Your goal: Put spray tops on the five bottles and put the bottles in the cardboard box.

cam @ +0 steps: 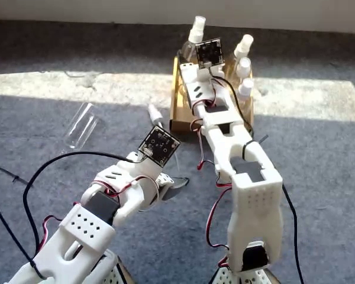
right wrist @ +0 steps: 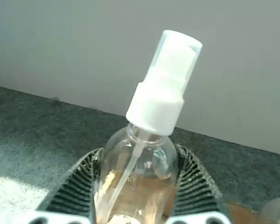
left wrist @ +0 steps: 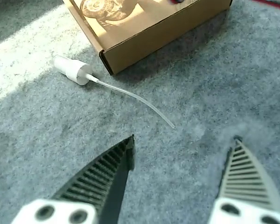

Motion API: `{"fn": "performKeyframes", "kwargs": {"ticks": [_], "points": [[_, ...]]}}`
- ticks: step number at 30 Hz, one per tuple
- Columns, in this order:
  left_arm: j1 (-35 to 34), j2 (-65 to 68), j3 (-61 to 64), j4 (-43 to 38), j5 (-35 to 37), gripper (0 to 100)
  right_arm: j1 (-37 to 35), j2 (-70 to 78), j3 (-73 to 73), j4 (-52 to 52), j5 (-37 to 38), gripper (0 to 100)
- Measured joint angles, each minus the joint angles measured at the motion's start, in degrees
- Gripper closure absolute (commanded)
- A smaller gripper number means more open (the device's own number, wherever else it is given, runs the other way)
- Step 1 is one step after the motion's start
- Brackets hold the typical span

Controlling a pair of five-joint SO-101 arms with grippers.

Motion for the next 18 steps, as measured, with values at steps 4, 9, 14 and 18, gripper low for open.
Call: {"fn": "performKeyframes", "kwargs": {"ticks": [4, 9, 14, 18], "points": [[0.00, 0.00, 0.53, 0.00, 0.00, 71, 0.00, 3.25, -2.64, 0.00, 0.00, 99.4], [0.00, 0.00, 0.53, 0.00, 0.00, 71, 0.09, 4.40, -4.22, 0.00, 0.00, 98.9], [0.00, 0.00, 0.53, 0.00, 0.00, 71, 0.18, 4.48, -4.31, 0.00, 0.44, 98.6], [0.00, 0.00, 0.53, 0.00, 0.00, 71, 0.18, 4.48, -4.31, 0.00, 3.25, 92.1]]}}
